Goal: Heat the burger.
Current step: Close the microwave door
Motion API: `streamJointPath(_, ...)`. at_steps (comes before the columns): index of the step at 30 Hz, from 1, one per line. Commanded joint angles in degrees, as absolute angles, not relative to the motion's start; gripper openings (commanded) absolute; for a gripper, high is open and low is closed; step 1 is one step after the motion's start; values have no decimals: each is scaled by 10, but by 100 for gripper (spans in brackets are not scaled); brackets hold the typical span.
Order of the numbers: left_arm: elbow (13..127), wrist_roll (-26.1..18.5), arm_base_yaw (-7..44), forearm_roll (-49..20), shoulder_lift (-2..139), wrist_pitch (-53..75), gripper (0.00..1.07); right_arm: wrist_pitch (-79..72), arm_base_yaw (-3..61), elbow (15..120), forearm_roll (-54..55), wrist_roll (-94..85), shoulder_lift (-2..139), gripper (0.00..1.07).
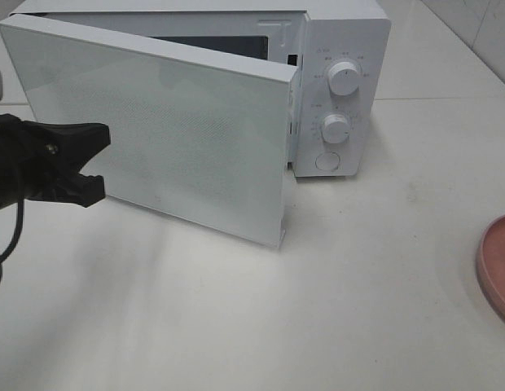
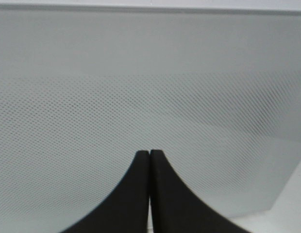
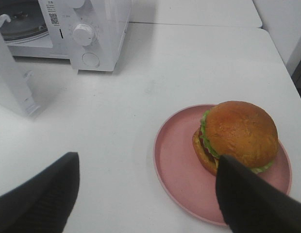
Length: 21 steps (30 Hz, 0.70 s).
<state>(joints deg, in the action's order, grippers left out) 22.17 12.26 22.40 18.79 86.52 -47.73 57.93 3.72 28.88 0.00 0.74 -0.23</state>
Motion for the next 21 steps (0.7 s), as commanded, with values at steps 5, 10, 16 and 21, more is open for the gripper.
streamJointPath(5, 271, 68, 288, 103, 918, -473, 0, 571, 33, 286, 0, 3, -18, 75)
streamJointPath(10, 319, 54, 328, 33, 960, -473, 0, 571, 33, 286, 0, 3, -18, 75)
streamJointPath(16, 379, 33, 359, -10, 1003, -470, 0, 571, 33, 286, 0, 3, -18, 75)
streamJointPath(21, 423, 34, 364, -25, 1038, -470, 0, 571, 33, 286, 0, 3, -18, 75)
